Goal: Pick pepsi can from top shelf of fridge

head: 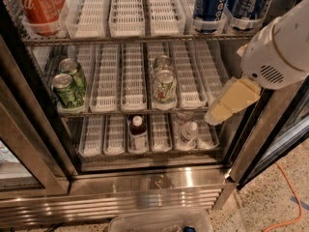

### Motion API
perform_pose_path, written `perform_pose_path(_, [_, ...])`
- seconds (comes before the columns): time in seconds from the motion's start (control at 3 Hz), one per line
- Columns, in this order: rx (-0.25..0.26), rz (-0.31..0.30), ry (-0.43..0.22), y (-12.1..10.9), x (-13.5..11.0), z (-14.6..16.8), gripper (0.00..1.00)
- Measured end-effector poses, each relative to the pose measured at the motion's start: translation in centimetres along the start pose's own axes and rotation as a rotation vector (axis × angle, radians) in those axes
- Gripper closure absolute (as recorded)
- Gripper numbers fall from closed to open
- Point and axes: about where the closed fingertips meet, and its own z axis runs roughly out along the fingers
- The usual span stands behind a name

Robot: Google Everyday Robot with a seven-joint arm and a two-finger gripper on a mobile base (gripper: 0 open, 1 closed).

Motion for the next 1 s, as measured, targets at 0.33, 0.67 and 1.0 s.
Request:
perform_pose_path(0.33, [0.031,0.203,-0.116,-0.9,0.2,1.5,0.0])
perform_pose_path(0.67, [0.057,0.321,-0.198,-1.9,0.0,2.2,0.0])
perform_pose_path(1.0, [0.097,0.388,-0.313,-3.1,-1.8,1.5,0.0])
